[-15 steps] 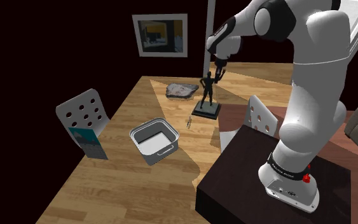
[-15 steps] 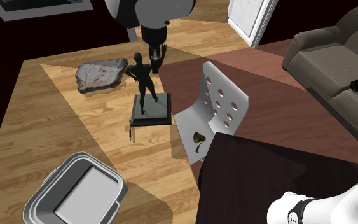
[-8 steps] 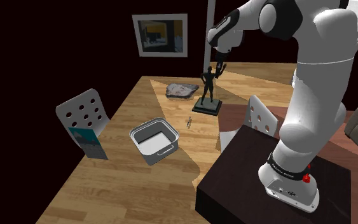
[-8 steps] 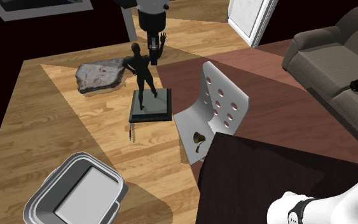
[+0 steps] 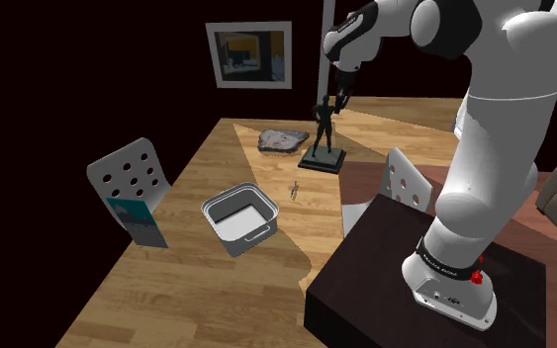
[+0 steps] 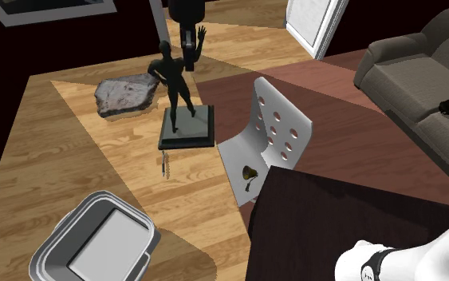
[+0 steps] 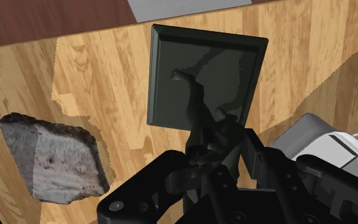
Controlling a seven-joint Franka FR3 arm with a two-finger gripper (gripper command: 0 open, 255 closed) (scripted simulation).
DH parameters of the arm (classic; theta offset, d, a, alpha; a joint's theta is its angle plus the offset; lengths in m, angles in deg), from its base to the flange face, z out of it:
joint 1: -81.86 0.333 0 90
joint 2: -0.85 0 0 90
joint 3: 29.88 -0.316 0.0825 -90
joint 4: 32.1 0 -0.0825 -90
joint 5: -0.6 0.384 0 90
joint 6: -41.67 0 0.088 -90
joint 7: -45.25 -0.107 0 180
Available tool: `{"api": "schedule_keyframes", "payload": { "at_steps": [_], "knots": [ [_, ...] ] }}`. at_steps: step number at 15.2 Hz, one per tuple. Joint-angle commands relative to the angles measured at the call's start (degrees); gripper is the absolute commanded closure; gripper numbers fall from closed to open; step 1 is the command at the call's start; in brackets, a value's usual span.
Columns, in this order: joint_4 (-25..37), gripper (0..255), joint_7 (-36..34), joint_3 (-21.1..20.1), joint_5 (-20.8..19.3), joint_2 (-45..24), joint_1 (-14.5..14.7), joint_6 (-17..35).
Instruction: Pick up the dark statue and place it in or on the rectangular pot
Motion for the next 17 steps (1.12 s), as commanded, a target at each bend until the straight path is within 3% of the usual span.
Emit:
{"api": "schedule_keyframes", "payload": {
  "at_steps": [1, 9, 17],
  "knots": [
    [-1.1, 255, -2.3, -0.4, -0.9, 1.5, 1.5, 0.1],
    [-4.2, 255, -14.4, -3.7, -4.9, 6.8, 8.6, -0.5],
    [-3.0, 255, -25.9, -8.0, -7.3, 8.6, 14.6, -2.6]
  ]
}}
